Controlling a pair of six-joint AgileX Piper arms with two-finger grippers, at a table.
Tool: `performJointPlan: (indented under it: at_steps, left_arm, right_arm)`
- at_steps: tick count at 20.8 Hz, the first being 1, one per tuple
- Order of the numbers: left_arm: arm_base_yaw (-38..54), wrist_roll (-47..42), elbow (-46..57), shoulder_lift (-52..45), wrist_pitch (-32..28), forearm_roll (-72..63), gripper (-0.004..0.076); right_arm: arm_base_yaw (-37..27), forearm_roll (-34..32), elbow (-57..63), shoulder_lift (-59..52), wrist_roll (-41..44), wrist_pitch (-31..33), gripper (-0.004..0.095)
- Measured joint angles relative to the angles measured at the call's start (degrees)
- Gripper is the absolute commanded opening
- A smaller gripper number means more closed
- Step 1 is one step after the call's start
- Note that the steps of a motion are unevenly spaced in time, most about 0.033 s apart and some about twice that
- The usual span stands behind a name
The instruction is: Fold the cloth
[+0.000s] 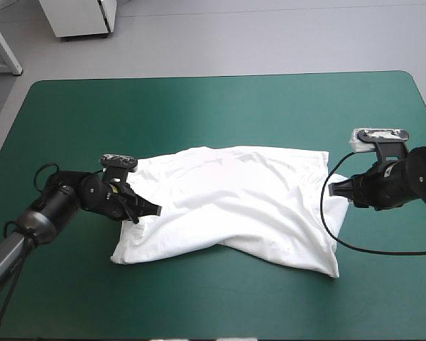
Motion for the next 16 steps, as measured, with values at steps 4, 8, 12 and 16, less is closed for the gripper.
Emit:
performJointPlan:
  at_steps: [4, 8, 12, 16]
  left_arm:
    - [-1.53, 0.00, -0.06, 7.22, -0.76, -0.05, -0.0022]
    - [-1.53, -0.05, -1.10, 11.46, -0.67, -0.27, 0.0013]
    - [-1.53, 0.00, -1.41, 11.46, -0.11, -0.51, 0.0195]
    - [-1.59, 0.26, -1.54, 10.05, 1.12, -1.14, 0.0375]
  right_arm:
    - [0.00, 0.00, 0.00, 0.00, 0.02, 0.00, 0.0368]
    - [0.00, 0.00, 0.00, 0.00, 0.02, 0.00, 0.0368]
    - [0.00, 0.00, 0.00, 0.00, 0.02, 0.00, 0.0368]
    - [0.00, 0.00, 0.00, 0.00, 0.02, 0.00, 0.0369]
